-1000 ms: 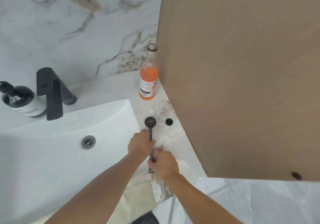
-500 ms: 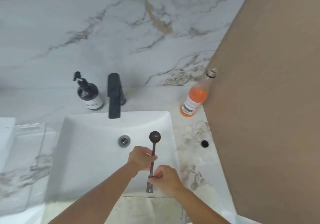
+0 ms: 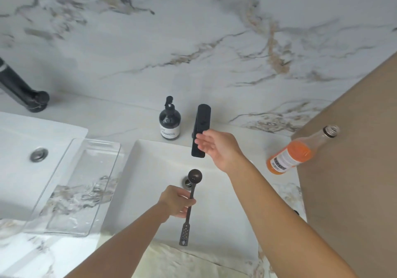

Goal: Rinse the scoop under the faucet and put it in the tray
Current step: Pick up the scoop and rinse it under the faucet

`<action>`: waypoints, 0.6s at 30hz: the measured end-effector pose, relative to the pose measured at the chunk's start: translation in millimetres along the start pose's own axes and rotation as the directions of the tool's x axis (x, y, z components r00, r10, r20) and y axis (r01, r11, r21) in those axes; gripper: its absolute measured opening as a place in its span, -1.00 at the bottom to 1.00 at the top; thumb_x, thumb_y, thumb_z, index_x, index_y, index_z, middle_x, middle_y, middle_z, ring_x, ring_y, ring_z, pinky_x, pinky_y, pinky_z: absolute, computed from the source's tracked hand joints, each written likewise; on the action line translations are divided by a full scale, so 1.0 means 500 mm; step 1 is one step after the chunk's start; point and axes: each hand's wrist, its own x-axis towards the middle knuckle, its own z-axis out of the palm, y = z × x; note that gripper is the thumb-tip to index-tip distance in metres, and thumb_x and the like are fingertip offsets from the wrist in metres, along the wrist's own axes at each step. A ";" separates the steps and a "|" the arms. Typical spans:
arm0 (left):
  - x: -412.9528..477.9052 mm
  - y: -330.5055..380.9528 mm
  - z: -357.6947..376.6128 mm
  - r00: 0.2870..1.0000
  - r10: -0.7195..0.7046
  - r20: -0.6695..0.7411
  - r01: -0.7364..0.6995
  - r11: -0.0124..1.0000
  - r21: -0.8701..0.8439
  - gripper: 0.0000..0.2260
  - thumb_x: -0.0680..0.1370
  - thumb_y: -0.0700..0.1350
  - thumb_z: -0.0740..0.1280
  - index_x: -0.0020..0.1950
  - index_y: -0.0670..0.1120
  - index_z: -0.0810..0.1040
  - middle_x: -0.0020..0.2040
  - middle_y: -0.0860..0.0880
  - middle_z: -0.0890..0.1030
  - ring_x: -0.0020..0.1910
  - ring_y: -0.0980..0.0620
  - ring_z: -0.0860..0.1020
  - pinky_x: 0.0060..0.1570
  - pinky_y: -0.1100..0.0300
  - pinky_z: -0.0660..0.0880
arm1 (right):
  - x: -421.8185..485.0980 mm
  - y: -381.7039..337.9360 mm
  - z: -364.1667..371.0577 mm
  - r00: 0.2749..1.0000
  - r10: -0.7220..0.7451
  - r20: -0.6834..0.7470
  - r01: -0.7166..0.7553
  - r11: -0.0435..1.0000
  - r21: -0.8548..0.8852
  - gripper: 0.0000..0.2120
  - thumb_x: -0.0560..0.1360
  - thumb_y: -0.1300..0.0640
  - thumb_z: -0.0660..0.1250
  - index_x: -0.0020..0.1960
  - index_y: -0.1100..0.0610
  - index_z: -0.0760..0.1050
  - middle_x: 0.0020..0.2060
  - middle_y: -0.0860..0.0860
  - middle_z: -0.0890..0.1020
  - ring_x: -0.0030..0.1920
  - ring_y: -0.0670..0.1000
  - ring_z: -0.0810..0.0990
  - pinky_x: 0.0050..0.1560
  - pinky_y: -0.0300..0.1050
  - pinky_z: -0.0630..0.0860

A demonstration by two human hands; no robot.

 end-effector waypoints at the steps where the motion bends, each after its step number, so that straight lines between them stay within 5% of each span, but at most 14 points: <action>1: 0.002 0.001 0.000 1.000 0.001 -0.003 -0.001 1.000 -0.002 -0.93 0.36 -0.24 0.56 -0.23 -0.13 0.71 -0.35 -0.07 0.64 -0.47 -0.01 0.61 -0.35 0.13 0.64 | 0.003 -0.004 -0.001 1.000 -0.008 0.000 0.008 1.000 0.009 -0.88 0.54 0.31 0.29 0.03 0.35 0.52 -0.13 0.20 0.68 -0.18 0.11 0.69 -0.20 -0.12 0.62; 7: 0.017 0.014 0.002 0.999 0.029 -0.045 -0.030 1.000 -0.010 -0.91 0.37 -0.24 0.56 -0.26 -0.08 0.70 -0.33 -0.06 0.65 -0.49 0.02 0.62 -0.38 0.16 0.64 | 0.028 -0.034 -0.016 0.993 -0.109 0.049 0.106 0.993 0.055 -0.87 0.51 0.19 0.33 -0.03 0.24 0.59 -0.22 0.14 0.75 -0.28 0.07 0.71 -0.34 -0.14 0.62; 11: 0.024 0.019 0.003 0.997 0.042 -0.064 -0.044 0.999 -0.023 -0.91 0.38 -0.25 0.55 -0.26 -0.09 0.70 -0.35 -0.05 0.63 -0.52 0.04 0.59 -0.36 0.14 0.66 | 0.071 0.044 -0.062 0.955 -0.186 -0.229 0.129 0.961 -0.243 -0.87 0.49 0.27 0.25 -0.10 0.16 0.58 -0.20 0.16 0.68 -0.40 0.05 0.55 -0.40 -0.14 0.50; 15: 0.028 0.022 -0.002 0.996 0.063 -0.055 -0.065 0.997 -0.040 -0.91 0.39 -0.24 0.54 -0.27 -0.08 0.71 -0.36 -0.04 0.62 -0.50 0.05 0.58 -0.34 0.15 0.66 | 0.100 0.166 -0.084 0.988 0.145 -0.058 -0.156 0.900 -0.407 -0.70 0.56 0.21 0.31 0.27 0.01 0.47 0.02 0.09 0.60 -0.18 0.12 0.57 -0.16 -0.09 0.57; 18: 0.032 0.024 -0.008 0.997 0.076 -0.019 -0.076 0.997 -0.023 -0.94 0.40 -0.23 0.53 -0.25 -0.11 0.71 -0.35 -0.05 0.61 -0.43 0.01 0.58 -0.24 0.11 0.68 | 0.112 0.202 -0.081 0.981 0.193 0.026 -0.172 0.920 -0.351 -0.86 0.52 0.23 0.40 0.06 0.24 0.60 -0.14 0.16 0.65 -0.28 0.14 0.65 -0.12 -0.01 0.66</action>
